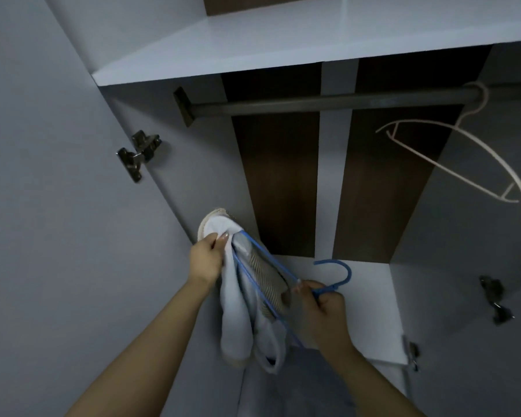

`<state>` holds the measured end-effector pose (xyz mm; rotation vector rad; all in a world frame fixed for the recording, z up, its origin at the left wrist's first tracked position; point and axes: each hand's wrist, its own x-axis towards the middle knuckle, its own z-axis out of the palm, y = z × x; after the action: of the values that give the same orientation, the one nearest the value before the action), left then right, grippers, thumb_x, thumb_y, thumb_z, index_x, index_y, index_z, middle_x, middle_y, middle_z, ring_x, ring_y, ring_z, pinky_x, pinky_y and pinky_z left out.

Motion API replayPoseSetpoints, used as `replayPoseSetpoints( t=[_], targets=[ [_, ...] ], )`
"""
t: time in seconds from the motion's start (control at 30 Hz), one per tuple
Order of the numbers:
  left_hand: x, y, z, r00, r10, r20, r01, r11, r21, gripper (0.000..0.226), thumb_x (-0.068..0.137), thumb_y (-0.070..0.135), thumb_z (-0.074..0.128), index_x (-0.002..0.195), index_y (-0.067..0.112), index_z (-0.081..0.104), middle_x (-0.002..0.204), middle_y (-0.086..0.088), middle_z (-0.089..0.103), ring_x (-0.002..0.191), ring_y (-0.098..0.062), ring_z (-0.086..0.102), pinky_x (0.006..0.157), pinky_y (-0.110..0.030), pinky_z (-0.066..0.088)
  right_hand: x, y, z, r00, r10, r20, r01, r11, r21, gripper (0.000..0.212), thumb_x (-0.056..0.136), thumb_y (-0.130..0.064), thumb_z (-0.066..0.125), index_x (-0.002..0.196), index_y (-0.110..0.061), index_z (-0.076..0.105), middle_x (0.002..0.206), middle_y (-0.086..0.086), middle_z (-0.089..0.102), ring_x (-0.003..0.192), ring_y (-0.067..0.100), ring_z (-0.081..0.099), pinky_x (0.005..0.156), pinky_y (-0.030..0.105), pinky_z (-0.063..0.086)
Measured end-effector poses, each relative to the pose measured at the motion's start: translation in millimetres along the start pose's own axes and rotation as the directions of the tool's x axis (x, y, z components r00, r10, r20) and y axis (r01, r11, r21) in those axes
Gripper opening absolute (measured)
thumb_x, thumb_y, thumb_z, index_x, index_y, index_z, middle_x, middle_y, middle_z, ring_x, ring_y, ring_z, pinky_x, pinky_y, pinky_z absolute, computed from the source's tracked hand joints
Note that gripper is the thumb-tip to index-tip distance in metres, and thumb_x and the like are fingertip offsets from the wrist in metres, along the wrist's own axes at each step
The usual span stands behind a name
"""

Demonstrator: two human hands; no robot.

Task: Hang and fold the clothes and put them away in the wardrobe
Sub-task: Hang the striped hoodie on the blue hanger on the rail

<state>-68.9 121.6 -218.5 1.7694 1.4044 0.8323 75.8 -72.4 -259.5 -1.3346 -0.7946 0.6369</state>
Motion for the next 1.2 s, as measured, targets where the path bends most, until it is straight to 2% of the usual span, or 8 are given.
replayPoseSetpoints(
  t=[0.1,0.37,0.53,0.67,0.8,0.93,1.07,1.2],
  targets=[
    [7,22,-19,0.99,0.135,0.044,-0.138,0.987,0.082,0.039,0.098,0.021,0.056,0.064,0.005,0.047,0.058,-0.004,0.04,0.059,-0.015,0.038,0.058,-0.033,0.033,10,-13,-18,0.993,-0.108,0.05,0.114,0.984,-0.137,0.051,0.096,-0.01,0.056,0.052,-0.036,0.053,0.043,-0.014,0.042,0.043,-0.003,0.039,0.048,0.016,0.034],
    [-34,126,-53,0.908,0.312,0.281,-0.258,0.943,-0.212,0.037,0.1,0.018,0.051,0.079,-0.012,0.049,0.074,-0.016,0.045,0.071,-0.019,0.042,0.067,-0.033,0.034,16,-26,-3,0.999,0.041,-0.006,-0.042,0.99,-0.138,0.053,0.094,-0.001,0.055,0.049,-0.018,0.033,0.042,-0.008,0.029,0.04,0.007,0.027,0.049,0.028,0.026],
    [-77,113,-76,0.7,0.257,0.667,-0.462,0.874,0.148,0.036,0.097,0.026,0.056,0.063,0.017,0.048,0.061,0.006,0.04,0.059,-0.004,0.041,0.06,-0.02,0.035,35,-59,-2,0.993,-0.086,-0.084,0.085,0.996,-0.011,0.035,0.095,-0.009,0.059,0.062,0.001,0.057,0.053,0.008,0.051,0.05,0.022,0.048,0.054,0.03,0.041],
    [-80,94,-73,0.754,0.483,0.445,-0.643,0.683,0.348,0.021,0.09,0.037,0.066,0.076,0.026,0.054,0.084,0.01,0.052,0.082,-0.009,0.052,0.079,-0.034,0.046,34,-80,-2,0.973,-0.228,-0.022,0.228,0.974,-0.001,0.038,0.096,-0.018,0.057,0.059,-0.008,0.057,0.049,0.005,0.046,0.048,0.019,0.045,0.051,0.032,0.04],
    [-60,120,-70,0.626,0.757,0.187,-0.747,0.513,0.422,0.062,0.083,0.063,0.062,0.132,0.03,0.045,0.133,0.01,0.043,0.127,-0.004,0.034,0.111,-0.03,0.018,52,-111,-11,0.921,-0.385,0.063,0.39,0.911,-0.138,0.033,0.095,-0.022,0.057,0.074,-0.001,0.071,0.046,-0.007,0.05,0.044,0.005,0.048,0.047,0.023,0.041],
    [-39,150,-55,0.536,0.771,0.345,-0.781,0.297,0.55,0.035,0.097,0.058,0.036,0.104,0.031,0.058,0.097,0.01,0.061,0.095,-0.013,0.055,0.085,-0.03,0.028,68,-150,-20,0.873,-0.443,0.205,0.487,0.82,-0.302,0.024,0.095,-0.017,0.06,0.078,-0.032,0.068,0.071,0.011,0.069,0.058,0.019,0.06,0.055,0.043,0.051],
    [-21,152,-45,0.671,0.641,0.374,-0.74,0.547,0.392,0.037,0.098,0.053,0.035,0.087,0.024,0.055,0.084,0.006,0.058,0.082,-0.013,0.053,0.074,-0.035,0.039,88,-180,-30,0.861,-0.426,0.277,0.508,0.706,-0.493,0.012,0.093,-0.022,0.063,0.101,-0.014,0.068,0.09,-0.002,0.062,0.079,0.01,0.057,0.073,0.033,0.051],
    [-13,146,-49,0.812,0.486,0.323,-0.528,0.848,0.049,0.03,0.101,0.03,0.049,0.071,0.025,0.048,0.068,0.01,0.049,0.067,-0.008,0.048,0.067,-0.032,0.04,69,-158,-55,0.715,-0.667,0.209,0.631,0.488,-0.603,0.034,0.091,-0.012,0.058,0.125,-0.013,0.058,0.122,0.004,0.052,0.116,0.015,0.047,0.1,0.026,0.037]
  ],
)
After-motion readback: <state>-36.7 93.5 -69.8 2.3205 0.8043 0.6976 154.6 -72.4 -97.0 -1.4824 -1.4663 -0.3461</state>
